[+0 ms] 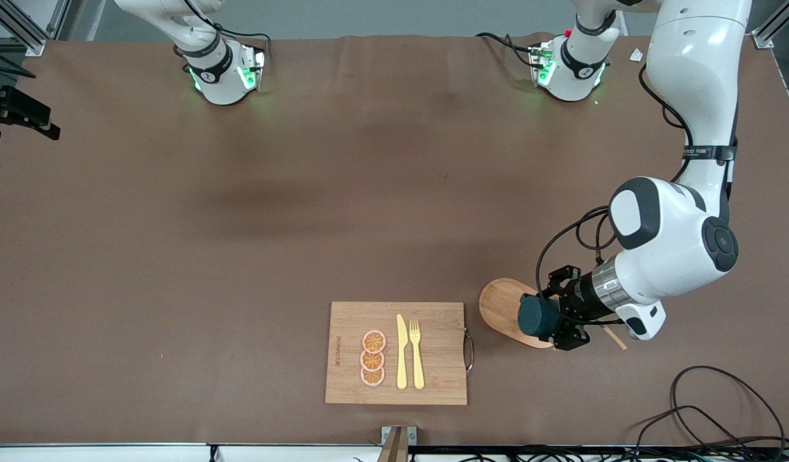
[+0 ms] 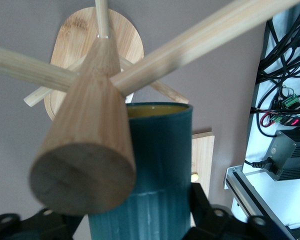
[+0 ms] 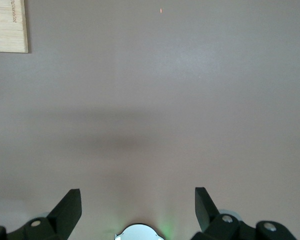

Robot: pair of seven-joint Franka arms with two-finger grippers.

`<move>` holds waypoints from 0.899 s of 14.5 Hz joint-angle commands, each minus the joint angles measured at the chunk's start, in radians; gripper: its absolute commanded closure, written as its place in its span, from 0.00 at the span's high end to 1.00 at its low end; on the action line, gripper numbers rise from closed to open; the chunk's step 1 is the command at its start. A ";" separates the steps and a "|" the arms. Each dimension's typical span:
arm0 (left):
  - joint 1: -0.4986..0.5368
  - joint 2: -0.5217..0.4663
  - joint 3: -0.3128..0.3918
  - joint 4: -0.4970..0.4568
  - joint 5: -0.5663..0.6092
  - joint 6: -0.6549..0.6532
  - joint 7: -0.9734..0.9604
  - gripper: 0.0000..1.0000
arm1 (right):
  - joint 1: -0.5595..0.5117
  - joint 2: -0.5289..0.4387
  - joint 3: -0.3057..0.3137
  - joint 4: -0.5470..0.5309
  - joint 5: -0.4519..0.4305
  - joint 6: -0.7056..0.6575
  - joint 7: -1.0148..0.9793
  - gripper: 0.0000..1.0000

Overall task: Transfer cup from left to right arm and place
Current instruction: 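Close the left gripper around the teal mug's body, then lift the teal mug off the stand's peg with the left gripper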

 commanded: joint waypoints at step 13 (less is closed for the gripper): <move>-0.010 -0.077 -0.116 0.024 -0.003 0.005 -0.143 0.63 | -0.014 -0.017 0.008 -0.015 -0.003 -0.003 -0.012 1.00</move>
